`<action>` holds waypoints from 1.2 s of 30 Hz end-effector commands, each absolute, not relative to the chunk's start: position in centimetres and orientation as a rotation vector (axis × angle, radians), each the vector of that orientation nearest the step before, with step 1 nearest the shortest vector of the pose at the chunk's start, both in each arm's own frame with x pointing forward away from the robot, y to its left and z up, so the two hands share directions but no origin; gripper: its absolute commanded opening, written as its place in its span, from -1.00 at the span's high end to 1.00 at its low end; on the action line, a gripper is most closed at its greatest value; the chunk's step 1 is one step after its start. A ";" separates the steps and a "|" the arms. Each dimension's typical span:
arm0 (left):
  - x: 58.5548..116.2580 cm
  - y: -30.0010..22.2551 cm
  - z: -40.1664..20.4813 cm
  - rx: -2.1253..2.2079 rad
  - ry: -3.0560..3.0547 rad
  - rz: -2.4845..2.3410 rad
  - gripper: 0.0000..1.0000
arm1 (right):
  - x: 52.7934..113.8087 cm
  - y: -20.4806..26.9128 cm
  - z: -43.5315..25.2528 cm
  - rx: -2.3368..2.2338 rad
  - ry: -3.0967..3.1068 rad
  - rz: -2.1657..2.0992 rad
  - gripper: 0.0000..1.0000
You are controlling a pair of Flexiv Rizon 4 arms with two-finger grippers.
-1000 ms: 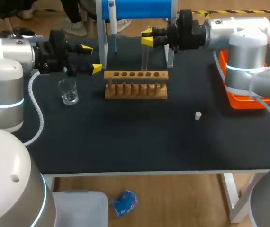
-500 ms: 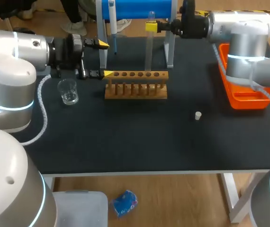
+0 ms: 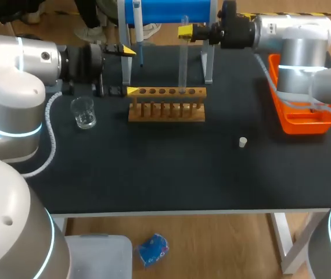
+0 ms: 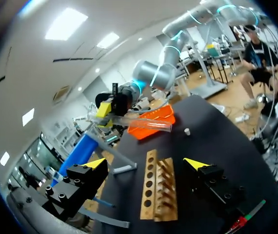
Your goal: Invert the test tube, pick up the pipette, mount the tip to pipette, aspirate from beaker and dispense into the tube, eject the tip, return the pipette, and cap with the stopper.
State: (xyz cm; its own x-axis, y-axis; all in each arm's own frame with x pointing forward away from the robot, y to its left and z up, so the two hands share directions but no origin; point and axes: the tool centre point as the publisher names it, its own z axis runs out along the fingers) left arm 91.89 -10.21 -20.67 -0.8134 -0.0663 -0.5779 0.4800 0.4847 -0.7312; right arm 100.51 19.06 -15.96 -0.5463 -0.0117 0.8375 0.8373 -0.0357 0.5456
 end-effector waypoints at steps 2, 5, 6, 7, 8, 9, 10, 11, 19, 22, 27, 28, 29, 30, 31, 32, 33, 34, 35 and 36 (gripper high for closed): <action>90.2 -10.4 -20.8 0.560 1.835 -1.031 -1.00 | 100.8 19.1 -15.8 -1.058 -1.342 -1.405 1.00; 89.9 -10.4 -20.8 0.575 1.780 -1.012 -1.00 | 100.9 19.3 -15.7 -1.071 -1.311 -1.386 1.00; 89.9 -10.3 -20.8 0.582 1.767 -1.000 -1.00 | 100.9 19.3 -15.7 -1.074 -1.308 -1.382 1.00; 89.8 -10.3 -20.7 0.581 1.754 -0.982 -1.00 | 100.9 19.4 -15.8 -1.070 -1.319 -1.379 1.00; 89.7 -10.3 -20.7 0.587 1.743 -0.989 -1.00 | 100.8 19.4 -15.9 -1.070 -1.323 -1.374 1.00; 89.7 -10.3 -20.7 0.589 1.733 -0.984 -1.00 | 100.8 19.4 -16.0 -1.067 -1.326 -1.367 1.00; 89.7 -10.2 -20.7 0.591 1.736 -0.974 -1.00 | 100.7 19.4 -16.1 -1.056 -1.341 -1.362 1.00; 89.6 -10.2 -20.7 0.594 1.735 -0.974 -1.00 | 100.6 19.5 -16.1 -1.049 -1.342 -1.361 1.00; 89.9 -10.6 -21.1 0.609 1.704 -0.985 -1.00 | 100.2 19.3 -16.5 -0.994 -1.389 -1.374 1.00; 90.3 -11.0 -21.1 0.611 1.696 -1.021 -1.00 | 100.0 19.3 -16.6 -0.996 -1.380 -1.365 1.00; 90.6 -11.2 -21.1 0.590 1.746 -1.092 -1.00 | 100.0 19.2 -16.6 -0.998 -1.379 -1.365 1.00; 90.6 -11.2 -21.1 0.590 1.746 -1.092 -1.00 | 100.0 19.2 -16.6 -0.998 -1.379 -1.365 1.00; 90.6 -11.2 -21.1 0.590 1.746 -1.092 -1.00 | 100.0 19.2 -16.6 -0.998 -1.379 -1.365 1.00; 90.6 -11.2 -21.1 0.590 1.746 -1.092 -1.00 | 100.0 19.2 -16.6 -0.998 -1.379 -1.365 1.00; 90.6 -11.2 -21.1 0.590 1.746 -1.092 -1.00 | 100.0 19.2 -16.6 -0.998 -1.379 -1.365 1.00; 90.6 -11.2 -21.1 0.590 1.746 -1.092 -1.00 | 100.0 19.2 -16.6 -0.998 -1.379 -1.365 1.00; 90.6 -11.2 -21.1 0.590 1.746 -1.092 -1.00 | 100.0 19.2 -16.6 -0.998 -1.379 -1.365 1.00; 90.6 -11.2 -21.1 0.590 1.746 -1.092 -1.00 | 100.0 19.2 -16.6 -0.998 -1.379 -1.365 1.00; 90.6 -11.2 -21.1 0.590 1.746 -1.092 -1.00 | 100.0 19.2 -16.6 -0.998 -1.379 -1.365 1.00; 90.6 -11.6 -20.3 0.704 1.632 -1.096 -1.00 | 100.0 19.2 -16.6 -0.998 -1.379 -1.365 1.00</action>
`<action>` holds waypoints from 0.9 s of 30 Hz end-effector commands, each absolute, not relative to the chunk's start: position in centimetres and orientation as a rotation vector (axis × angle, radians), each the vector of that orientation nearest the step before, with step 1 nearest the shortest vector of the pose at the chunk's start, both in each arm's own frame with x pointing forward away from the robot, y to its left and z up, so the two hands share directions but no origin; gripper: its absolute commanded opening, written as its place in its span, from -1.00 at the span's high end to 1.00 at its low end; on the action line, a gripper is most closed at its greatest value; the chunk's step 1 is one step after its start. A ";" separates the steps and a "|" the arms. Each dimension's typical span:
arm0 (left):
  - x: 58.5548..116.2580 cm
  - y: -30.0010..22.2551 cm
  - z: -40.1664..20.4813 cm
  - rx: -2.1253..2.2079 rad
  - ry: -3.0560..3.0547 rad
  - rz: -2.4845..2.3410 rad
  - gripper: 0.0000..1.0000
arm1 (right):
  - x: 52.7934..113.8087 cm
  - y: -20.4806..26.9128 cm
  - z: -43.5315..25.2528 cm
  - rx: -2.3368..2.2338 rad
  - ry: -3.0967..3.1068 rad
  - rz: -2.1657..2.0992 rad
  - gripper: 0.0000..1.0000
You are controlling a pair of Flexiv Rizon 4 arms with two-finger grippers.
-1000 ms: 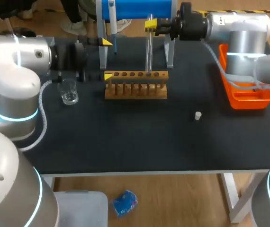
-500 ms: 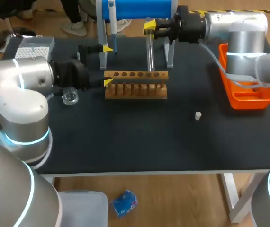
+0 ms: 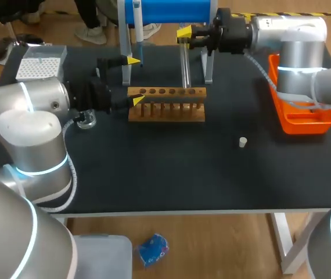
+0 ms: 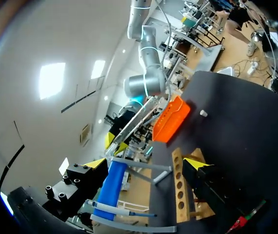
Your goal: Invert the test tube, pick up the pipette, mount the tip to pipette, aspirate from beaker and dispense into the tube, eject the tip, return the pipette, and cap with the stopper.
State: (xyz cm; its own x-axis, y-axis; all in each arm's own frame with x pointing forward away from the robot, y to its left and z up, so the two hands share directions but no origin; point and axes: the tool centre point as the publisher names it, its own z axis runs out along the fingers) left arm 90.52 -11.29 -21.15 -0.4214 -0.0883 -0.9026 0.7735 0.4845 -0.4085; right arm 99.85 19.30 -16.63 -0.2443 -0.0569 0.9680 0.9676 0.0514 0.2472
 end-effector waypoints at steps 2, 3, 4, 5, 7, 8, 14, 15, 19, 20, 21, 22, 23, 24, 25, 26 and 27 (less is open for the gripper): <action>90.5 -11.9 -19.7 0.846 1.559 -1.011 -1.00 | 99.6 19.6 -17.1 -0.972 -1.366 -1.321 1.00; 90.4 -12.0 -19.4 0.898 1.513 -1.005 -1.00 | 99.5 19.7 -17.2 -0.974 -1.350 -1.308 1.00; 90.3 -12.0 -19.2 0.928 1.496 -0.984 -1.00 | 99.5 19.8 -17.3 -0.967 -1.346 -1.296 1.00; 90.1 -12.0 -19.0 0.970 1.455 -0.967 -1.00 | 99.4 19.8 -17.4 -0.968 -1.331 -1.280 1.00; 89.9 -12.0 -18.6 1.034 1.409 -0.965 -1.00 | 99.2 19.9 -17.3 -0.971 -1.300 -1.264 1.00; 89.8 -12.0 -18.6 1.054 1.395 -0.959 -1.00 | 99.2 19.9 -17.3 -0.969 -1.294 -1.260 1.00; 89.1 -12.2 -18.5 1.141 1.352 -0.983 -1.00 | 99.0 20.0 -17.3 -0.972 -1.275 -1.243 1.00; 89.1 -12.3 -18.6 1.160 1.337 -0.985 -1.00 | 98.9 20.1 -17.3 -0.966 -1.290 -1.245 1.00; 88.6 -12.6 -18.6 1.199 1.310 -1.000 -1.00 | 98.5 20.1 -17.4 -0.964 -1.290 -1.246 1.00; 88.5 -12.7 -18.6 1.203 1.311 -1.002 -1.00 | 98.4 20.1 -17.5 -0.963 -1.290 -1.245 1.00; 88.5 -12.7 -18.6 1.214 1.311 -0.995 -1.00 | 98.3 20.2 -17.6 -0.964 -1.290 -1.246 1.00; 88.5 -12.8 -18.6 1.219 1.298 -0.995 -1.00 | 98.2 20.2 -17.7 -0.965 -1.289 -1.246 1.00; 88.5 -12.9 -18.6 1.217 1.298 -0.999 -1.00 | 98.1 20.2 -17.7 -0.968 -1.284 -1.247 1.00; 88.5 -13.1 -18.6 1.215 1.305 -1.000 -1.00 | 98.0 20.3 -17.8 -0.973 -1.279 -1.249 1.00; 88.6 -13.2 -18.6 1.215 1.306 -0.999 -1.00 | 97.9 20.3 -17.8 -0.973 -1.271 -1.250 1.00; 88.6 -13.4 -18.6 1.214 1.305 -0.998 -1.00 | 97.9 20.4 -17.8 -0.973 -1.271 -1.250 1.00; 88.6 -13.6 -18.5 1.214 1.299 -0.998 -1.00 | 97.7 20.5 -17.8 -0.973 -1.270 -1.251 1.00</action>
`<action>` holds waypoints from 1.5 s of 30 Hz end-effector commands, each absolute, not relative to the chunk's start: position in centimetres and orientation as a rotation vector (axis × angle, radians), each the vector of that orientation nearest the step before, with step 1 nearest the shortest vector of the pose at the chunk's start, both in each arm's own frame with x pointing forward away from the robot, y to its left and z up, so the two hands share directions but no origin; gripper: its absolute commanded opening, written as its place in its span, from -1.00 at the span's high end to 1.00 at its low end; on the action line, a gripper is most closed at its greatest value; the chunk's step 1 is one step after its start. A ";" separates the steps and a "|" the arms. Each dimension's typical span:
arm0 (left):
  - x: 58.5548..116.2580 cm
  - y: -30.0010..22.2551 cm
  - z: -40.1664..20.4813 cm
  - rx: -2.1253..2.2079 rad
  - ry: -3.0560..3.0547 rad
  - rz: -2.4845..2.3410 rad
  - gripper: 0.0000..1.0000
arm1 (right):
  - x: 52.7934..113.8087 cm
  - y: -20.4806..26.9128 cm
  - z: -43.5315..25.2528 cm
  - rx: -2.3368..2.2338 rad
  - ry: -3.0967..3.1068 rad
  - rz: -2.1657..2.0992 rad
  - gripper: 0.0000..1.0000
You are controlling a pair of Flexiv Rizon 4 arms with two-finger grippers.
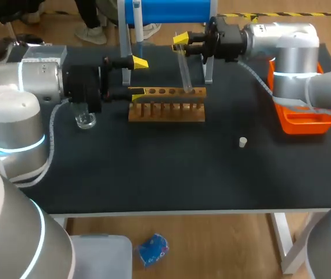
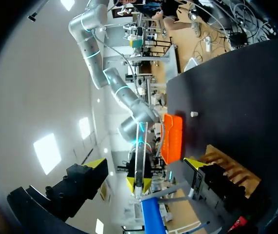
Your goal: Invert the test tube, pick up the pipette, mount the tip to pipette, aspirate from beaker and dispense into the tube, eject the tip, return the pipette, and cap with the stopper.
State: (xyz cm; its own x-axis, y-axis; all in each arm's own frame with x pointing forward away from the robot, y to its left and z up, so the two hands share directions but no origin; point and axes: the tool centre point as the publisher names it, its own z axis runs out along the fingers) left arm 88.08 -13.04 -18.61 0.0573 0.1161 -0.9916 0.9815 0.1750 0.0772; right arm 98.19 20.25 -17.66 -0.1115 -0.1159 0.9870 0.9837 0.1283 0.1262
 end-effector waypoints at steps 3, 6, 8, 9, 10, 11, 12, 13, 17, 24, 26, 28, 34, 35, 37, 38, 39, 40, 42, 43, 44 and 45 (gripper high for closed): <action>88.6 -14.2 -18.3 1.209 1.279 -0.996 -1.00 | 97.5 20.6 -17.9 -0.975 -1.258 -1.255 1.00; 88.5 -15.0 -18.3 1.213 1.270 -0.997 -1.00 | 97.3 20.9 -17.9 -0.978 -1.257 -1.253 1.00; 88.3 -15.6 -18.3 1.216 1.262 -1.009 -1.00 | 97.2 20.9 -17.9 -0.980 -1.269 -1.249 1.00; 88.3 -15.6 -18.3 1.216 1.262 -1.009 -1.00 | 97.2 20.9 -17.9 -0.980 -1.269 -1.249 1.00; 88.3 -15.6 -18.3 1.216 1.262 -1.009 -1.00 | 97.2 20.9 -17.9 -0.980 -1.269 -1.249 1.00; 88.3 -15.6 -18.3 1.216 1.262 -1.009 -1.00 | 97.2 20.9 -17.9 -0.980 -1.269 -1.249 1.00; 88.3 -15.6 -18.3 1.216 1.262 -1.009 -1.00 | 97.2 20.9 -17.9 -0.980 -1.269 -1.249 1.00; 88.3 -15.6 -18.3 1.216 1.262 -1.009 -1.00 | 97.2 20.9 -17.9 -0.980 -1.269 -1.249 1.00; 88.3 -15.6 -18.3 1.216 1.262 -1.009 -1.00 | 97.2 20.9 -17.9 -0.980 -1.269 -1.249 1.00; 87.9 -17.2 -18.2 1.228 1.239 -1.027 -1.00 | 96.9 20.9 -18.0 -0.987 -1.265 -1.239 1.00; 87.8 -18.0 -18.3 1.240 1.230 -1.040 -1.00 | 96.8 21.0 -18.1 -0.990 -1.264 -1.232 1.00; 87.7 -18.5 -18.5 1.243 1.227 -1.049 -1.00 | 96.6 21.0 -18.0 -1.009 -1.237 -1.226 1.00; 87.4 -19.7 -18.8 1.260 1.217 -1.080 -1.00 | 96.4 20.9 -18.1 -1.046 -1.205 -1.232 1.00; 87.3 -19.9 -18.8 1.262 1.217 -1.081 -1.00 | 96.3 20.9 -18.1 -1.047 -1.201 -1.230 1.00; 87.2 -20.0 -18.8 1.265 1.214 -1.088 -1.00 | 96.1 20.9 -18.2 -1.049 -1.202 -1.225 1.00; 87.2 -20.0 -18.7 1.266 1.214 -1.088 -1.00 | 96.1 20.9 -18.3 -1.052 -1.204 -1.223 1.00; 87.2 -20.1 -18.7 1.267 1.216 -1.088 -1.00 | 96.1 20.9 -18.3 -1.052 -1.204 -1.223 1.00; 87.2 -20.1 -18.7 1.265 1.218 -1.092 -1.00 | 96.1 20.9 -18.3 -1.052 -1.204 -1.223 1.00; 87.2 -20.1 -18.7 1.265 1.218 -1.092 -1.00 | 96.1 20.9 -18.3 -1.052 -1.204 -1.223 1.00; 87.2 -20.1 -18.7 1.265 1.218 -1.092 -1.00 | 96.1 20.9 -18.3 -1.052 -1.204 -1.223 1.00; 87.2 -20.1 -18.7 1.265 1.218 -1.092 -1.00 | 96.1 20.9 -18.3 -1.052 -1.204 -1.223 1.00; 87.2 -20.1 -18.7 1.265 1.218 -1.092 -1.00 | 96.1 20.9 -18.3 -1.052 -1.204 -1.223 1.00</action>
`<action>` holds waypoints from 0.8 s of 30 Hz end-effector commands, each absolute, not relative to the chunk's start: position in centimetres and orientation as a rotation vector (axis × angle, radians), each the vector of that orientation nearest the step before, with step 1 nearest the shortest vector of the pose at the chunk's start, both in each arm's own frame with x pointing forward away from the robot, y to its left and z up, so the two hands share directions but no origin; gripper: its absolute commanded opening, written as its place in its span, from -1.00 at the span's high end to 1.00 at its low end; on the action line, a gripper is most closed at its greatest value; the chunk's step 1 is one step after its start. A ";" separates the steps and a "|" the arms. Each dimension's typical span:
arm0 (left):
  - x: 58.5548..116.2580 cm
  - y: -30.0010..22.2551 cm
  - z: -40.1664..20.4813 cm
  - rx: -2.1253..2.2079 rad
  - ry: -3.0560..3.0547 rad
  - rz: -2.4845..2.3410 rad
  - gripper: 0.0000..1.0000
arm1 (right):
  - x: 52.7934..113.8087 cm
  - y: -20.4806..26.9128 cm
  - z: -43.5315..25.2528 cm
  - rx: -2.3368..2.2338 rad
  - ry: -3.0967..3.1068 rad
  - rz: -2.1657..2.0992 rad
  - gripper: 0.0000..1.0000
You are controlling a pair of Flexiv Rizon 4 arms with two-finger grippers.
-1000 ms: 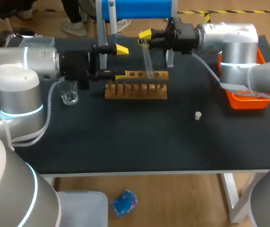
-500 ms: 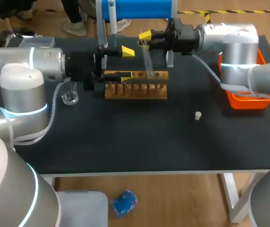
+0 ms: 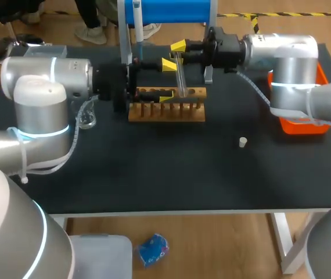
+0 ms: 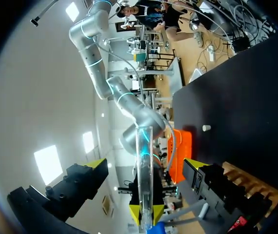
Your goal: Invert the test tube, pick up the pipette, mount the tip to pipette, aspirate from beaker and dispense into the tube, eject the tip, return the pipette, and cap with the stopper.
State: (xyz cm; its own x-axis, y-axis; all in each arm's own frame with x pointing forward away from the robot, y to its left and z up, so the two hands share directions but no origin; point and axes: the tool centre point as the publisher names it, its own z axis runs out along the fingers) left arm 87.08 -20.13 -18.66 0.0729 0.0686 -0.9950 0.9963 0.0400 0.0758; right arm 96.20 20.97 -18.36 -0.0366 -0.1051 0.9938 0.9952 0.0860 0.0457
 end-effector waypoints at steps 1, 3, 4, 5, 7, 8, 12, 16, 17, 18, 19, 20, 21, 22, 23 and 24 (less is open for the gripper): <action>87.2 -20.1 -18.7 1.265 1.218 -1.092 -1.00 | 96.1 20.9 -18.3 -1.052 -1.204 -1.223 1.00; 87.7 -20.3 -18.7 1.273 1.220 -1.094 -1.00 | 96.1 20.9 -18.3 -1.052 -1.204 -1.223 1.00; 87.8 -20.4 -18.7 1.278 1.220 -1.099 -1.00 | 96.1 20.9 -18.3 -1.052 -1.204 -1.223 1.00; 88.0 -20.6 -18.6 1.280 1.221 -1.099 -1.00 | 96.1 20.9 -18.3 -1.052 -1.204 -1.223 1.00; 88.1 -21.1 -18.3 1.296 1.219 -1.095 -1.00 | 96.1 20.9 -18.3 -1.052 -1.204 -1.223 1.00; 88.1 -21.3 -18.2 1.301 1.218 -1.093 -1.00 | 96.1 20.9 -18.3 -1.052 -1.204 -1.223 1.00; 88.0 -21.9 -17.9 1.310 1.216 -1.089 -1.00 | 96.1 20.9 -18.3 -1.052 -1.204 -1.223 1.00; 87.7 -22.4 -18.0 1.313 1.230 -1.093 -1.00 | 96.1 20.9 -18.3 -1.052 -1.204 -1.223 1.00; 87.5 -22.5 -18.0 1.315 1.232 -1.093 -1.00 | 96.1 20.9 -18.3 -1.052 -1.204 -1.223 1.00; 87.4 -22.6 -18.1 1.320 1.237 -1.090 -1.00 | 96.1 20.9 -18.3 -1.052 -1.204 -1.223 1.00; 87.2 -22.8 -18.1 1.325 1.239 -1.092 -1.00 | 96.1 20.9 -18.3 -1.052 -1.204 -1.223 1.00; 87.0 -22.9 -18.2 1.328 1.240 -1.093 -1.00 | 96.1 20.9 -18.3 -1.052 -1.204 -1.223 1.00; 86.9 -23.0 -18.3 1.326 1.247 -1.095 -1.00 | 96.1 20.9 -18.3 -1.052 -1.204 -1.223 1.00; 86.8 -23.0 -18.4 1.324 1.249 -1.098 -1.00 | 96.1 20.9 -18.3 -1.052 -1.204 -1.223 1.00; 86.7 -23.0 -18.5 1.325 1.250 -1.102 -1.00 | 96.1 20.9 -18.3 -1.052 -1.204 -1.223 1.00; 86.7 -23.1 -18.5 1.322 1.254 -1.102 -0.89 | 96.1 20.9 -18.3 -1.052 -1.204 -1.223 1.00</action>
